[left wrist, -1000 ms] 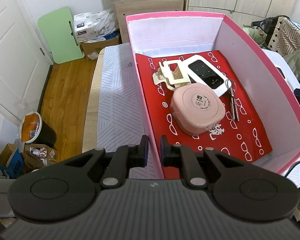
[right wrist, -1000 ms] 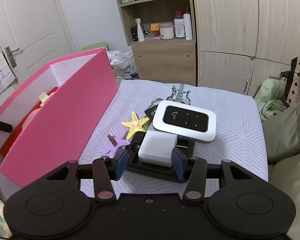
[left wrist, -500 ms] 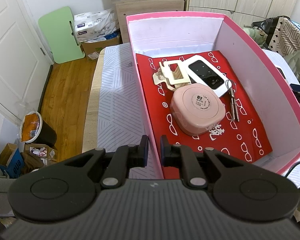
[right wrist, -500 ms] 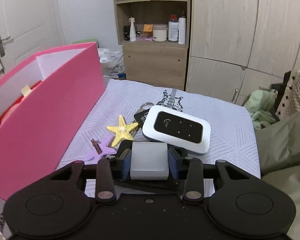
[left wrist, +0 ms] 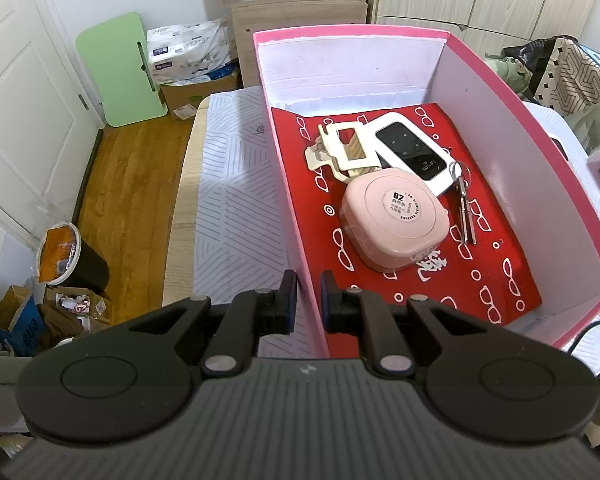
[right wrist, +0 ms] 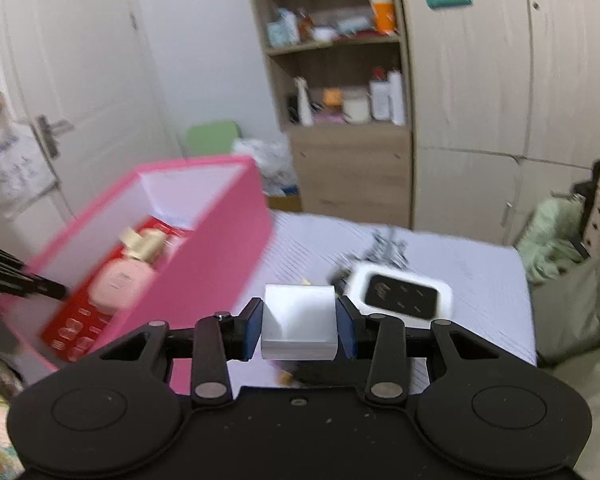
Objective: Organize rigid objects
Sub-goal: 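Carry the white charger into the pink box and open the right gripper, then move the right gripper back and grasp the black charger cradle, then carry the black cradle into the pink box and release it, then move the right gripper back and grasp the white Wi-Fi router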
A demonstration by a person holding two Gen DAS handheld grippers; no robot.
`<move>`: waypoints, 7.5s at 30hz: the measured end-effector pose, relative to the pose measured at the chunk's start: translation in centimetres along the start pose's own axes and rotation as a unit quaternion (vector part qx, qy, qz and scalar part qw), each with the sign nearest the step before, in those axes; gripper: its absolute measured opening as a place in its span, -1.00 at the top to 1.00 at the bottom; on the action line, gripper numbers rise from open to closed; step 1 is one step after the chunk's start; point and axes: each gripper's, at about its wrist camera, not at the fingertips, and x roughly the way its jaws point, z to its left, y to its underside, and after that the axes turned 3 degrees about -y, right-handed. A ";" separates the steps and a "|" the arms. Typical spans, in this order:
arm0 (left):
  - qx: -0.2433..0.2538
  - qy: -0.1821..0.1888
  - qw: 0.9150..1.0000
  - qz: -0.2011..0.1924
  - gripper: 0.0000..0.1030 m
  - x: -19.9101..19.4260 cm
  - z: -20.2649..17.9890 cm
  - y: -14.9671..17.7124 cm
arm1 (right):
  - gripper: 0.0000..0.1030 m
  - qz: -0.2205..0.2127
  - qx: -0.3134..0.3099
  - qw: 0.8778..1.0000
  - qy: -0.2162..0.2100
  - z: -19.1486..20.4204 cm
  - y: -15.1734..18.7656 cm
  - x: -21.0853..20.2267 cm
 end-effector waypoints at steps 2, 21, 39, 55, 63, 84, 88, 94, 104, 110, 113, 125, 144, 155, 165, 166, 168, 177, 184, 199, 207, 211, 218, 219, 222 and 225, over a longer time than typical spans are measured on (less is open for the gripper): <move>0.000 0.000 1.000 -0.001 0.79 0.0 0.0 0.0 | 0.14 -0.011 0.000 1.000 -0.024 0.9 -0.7 -0.8; -0.005 0.020 1.000 -0.014 0.76 -0.1 0.6 0.4 | 0.14 0.206 -0.041 0.949 -0.234 13.7 -5.3 9.4; -0.025 0.040 0.999 -0.028 0.72 0.0 1.1 0.8 | 0.00 0.251 -0.095 0.942 -0.202 16.6 -4.7 12.6; -0.007 0.016 1.000 -0.021 0.73 0.0 0.1 0.6 | -0.03 0.149 -0.047 0.977 -0.144 8.2 -5.0 1.1; 0.017 -0.014 1.000 -0.015 0.73 -0.2 -1.1 0.5 | -0.04 0.120 -0.021 0.987 -0.104 3.9 -3.5 -1.9; 0.011 -0.023 1.000 -0.015 0.73 -0.3 -1.3 0.5 | -0.47 0.095 -0.048 0.994 0.006 -0.9 2.7 1.1; 0.012 -0.022 1.000 -0.016 0.73 -0.3 -1.3 0.6 | -0.82 0.066 -0.056 0.996 0.031 -1.3 3.8 2.1; 0.012 -0.021 1.000 -0.016 0.73 -0.3 -1.3 0.6 | -0.90 0.042 -0.062 0.994 0.073 -2.1 4.8 4.5; 0.009 -0.016 1.000 -0.017 0.73 -0.2 -1.1 0.6 | -0.92 0.016 0.011 0.996 0.088 -3.4 5.2 7.2; 0.005 -0.011 1.000 -0.017 0.73 -0.3 -1.0 0.6 | -0.95 0.022 0.011 0.995 0.093 -3.4 5.6 7.9; 0.004 -0.011 1.000 -0.018 0.73 -0.3 -1.0 0.6 | -0.95 0.016 -0.019 0.994 0.107 -2.8 5.9 8.4; 0.001 -0.008 1.000 -0.019 0.73 -0.3 -0.9 0.7 | -0.86 0.000 -0.029 0.997 0.072 -2.5 5.6 4.6; -0.009 0.006 1.000 -0.023 0.73 -0.3 -0.3 0.8 | -0.87 0.020 -0.131 0.962 -0.241 5.8 -4.8 0.3; -0.009 0.024 0.999 -0.030 0.73 -0.4 0.1 1.0 | -0.87 0.214 -0.322 0.905 -0.179 11.8 -6.8 10.1; -0.011 0.031 0.999 -0.034 0.72 -0.5 0.3 1.2 | -0.87 0.342 -0.402 0.834 -0.159 14.8 -5.1 13.9; -0.008 0.031 0.999 -0.035 0.72 -0.5 0.2 1.2 | -0.87 0.355 -0.394 0.833 -0.157 14.9 -5.1 14.1; -0.009 0.033 0.999 -0.035 0.71 -0.5 0.3 1.2 | -0.87 0.367 -0.388 0.829 -0.166 15.1 -5.0 14.4; -0.008 0.035 0.999 -0.036 0.71 -0.5 0.4 1.2 | -0.87 0.376 -0.352 0.838 -0.181 15.3 -5.2 15.0; -0.009 0.035 0.999 -0.036 0.70 -0.5 0.4 1.2 | -0.88 0.307 -0.329 0.877 -0.167 14.2 -6.5 10.7; -0.007 0.031 0.999 -0.035 0.70 -0.7 0.2 1.1 | -0.78 0.136 -0.096 0.981 -0.097 2.5 -6.2 0.2; -0.009 0.030 0.999 -0.037 0.70 -0.8 0.2 1.2 | -0.77 0.111 -0.116 0.986 -0.050 -0.2 -2.1 0.2; -0.008 0.027 0.999 -0.038 0.70 -1.1 0.1 1.2 | -0.75 0.092 -0.145 0.985 -0.029 -1.4 -1.3 0.8; -0.008 0.021 0.999 -0.038 0.71 -1.2 -0.2 1.1 | -0.26 0.126 -0.198 0.972 -0.031 -4.3 -1.5 4.5; -0.003 0.017 0.999 -0.041 0.72 -1.2 -0.3 1.2 | -0.23 0.132 -0.201 0.970 -0.031 -4.7 -1.7 5.1; 0.013 -0.001 0.999 -0.047 0.75 -1.3 -1.0 1.5 | -0.15 0.166 -0.189 0.968 -0.016 -5.7 -2.6 7.1; 0.009 0.001 0.999 -0.044 0.75 -1.3 -0.8 1.4 | -0.16 0.194 -0.239 0.951 -0.038 -5.0 -3.2 7.9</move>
